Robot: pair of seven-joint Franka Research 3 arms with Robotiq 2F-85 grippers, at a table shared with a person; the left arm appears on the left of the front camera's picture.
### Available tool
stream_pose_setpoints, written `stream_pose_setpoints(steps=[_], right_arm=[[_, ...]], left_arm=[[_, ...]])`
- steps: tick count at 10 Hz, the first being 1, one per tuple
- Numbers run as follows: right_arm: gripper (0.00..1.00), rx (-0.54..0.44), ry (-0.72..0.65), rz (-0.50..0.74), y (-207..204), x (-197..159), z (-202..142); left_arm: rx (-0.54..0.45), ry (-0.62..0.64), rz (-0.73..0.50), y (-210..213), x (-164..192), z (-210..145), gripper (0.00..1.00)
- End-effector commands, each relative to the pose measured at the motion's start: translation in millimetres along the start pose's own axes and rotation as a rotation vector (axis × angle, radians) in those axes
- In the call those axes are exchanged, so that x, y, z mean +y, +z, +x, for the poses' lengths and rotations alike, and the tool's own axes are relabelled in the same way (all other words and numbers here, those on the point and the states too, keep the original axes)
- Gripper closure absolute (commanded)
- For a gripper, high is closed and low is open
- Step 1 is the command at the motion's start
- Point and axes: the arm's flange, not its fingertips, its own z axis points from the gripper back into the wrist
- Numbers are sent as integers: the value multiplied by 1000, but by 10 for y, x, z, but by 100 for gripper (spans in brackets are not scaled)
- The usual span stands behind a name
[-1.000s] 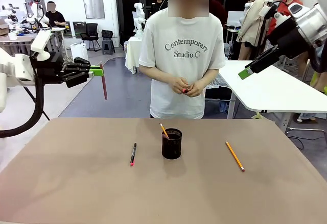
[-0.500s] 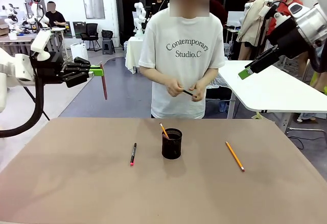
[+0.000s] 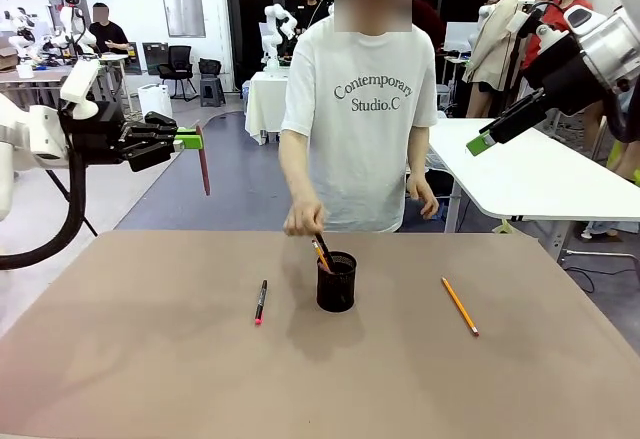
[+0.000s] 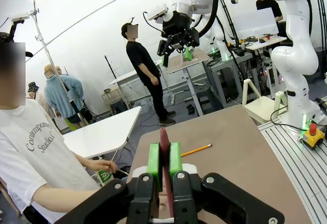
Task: Place the pens into the pen holder.
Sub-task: Pick up a writing instrument from the table and place it into the Pen holder.
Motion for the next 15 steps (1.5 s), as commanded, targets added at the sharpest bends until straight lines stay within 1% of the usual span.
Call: stream_pose_setpoints(steps=[1,15], right_arm=[[0,-8,4,8,3,0,6],[0,-8,4,8,3,0,6]], left_arm=[[-6,-17,-4,-1,-19,18,100],[-6,-17,-4,-1,-19,18,100]])
